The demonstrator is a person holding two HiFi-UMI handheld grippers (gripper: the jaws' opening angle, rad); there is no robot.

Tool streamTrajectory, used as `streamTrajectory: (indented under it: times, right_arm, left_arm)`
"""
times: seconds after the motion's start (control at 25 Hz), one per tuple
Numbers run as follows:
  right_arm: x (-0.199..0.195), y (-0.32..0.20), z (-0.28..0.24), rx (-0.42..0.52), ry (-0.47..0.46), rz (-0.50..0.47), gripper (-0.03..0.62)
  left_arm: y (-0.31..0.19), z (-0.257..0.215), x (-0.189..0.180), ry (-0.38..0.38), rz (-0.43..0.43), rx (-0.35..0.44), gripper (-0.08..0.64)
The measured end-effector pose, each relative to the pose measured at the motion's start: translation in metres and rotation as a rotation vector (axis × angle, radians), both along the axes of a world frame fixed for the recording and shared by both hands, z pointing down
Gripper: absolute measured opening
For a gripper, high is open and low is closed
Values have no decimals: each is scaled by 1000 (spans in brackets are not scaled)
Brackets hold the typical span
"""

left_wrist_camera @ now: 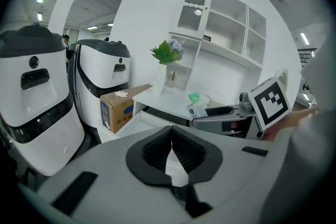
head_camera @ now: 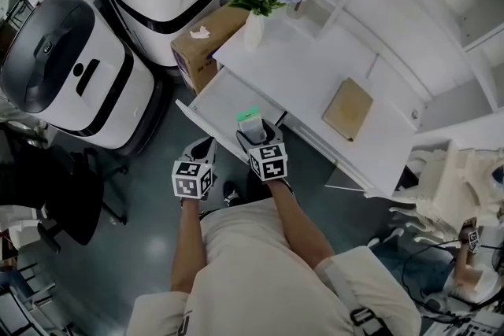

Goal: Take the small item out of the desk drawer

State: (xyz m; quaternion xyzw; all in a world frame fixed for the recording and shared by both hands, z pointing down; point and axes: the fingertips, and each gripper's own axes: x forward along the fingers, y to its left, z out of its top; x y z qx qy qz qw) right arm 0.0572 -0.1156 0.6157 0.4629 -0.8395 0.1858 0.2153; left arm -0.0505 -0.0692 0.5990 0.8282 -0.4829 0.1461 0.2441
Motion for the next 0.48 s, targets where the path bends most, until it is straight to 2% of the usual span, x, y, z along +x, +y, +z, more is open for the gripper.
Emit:
streamTrajectory:
  times: [0.48]
  right_arm:
    - [-1,0,-1,-3,-9,-14,367]
  left_arm:
    - [-2,-3,3,-14,12,9,17]
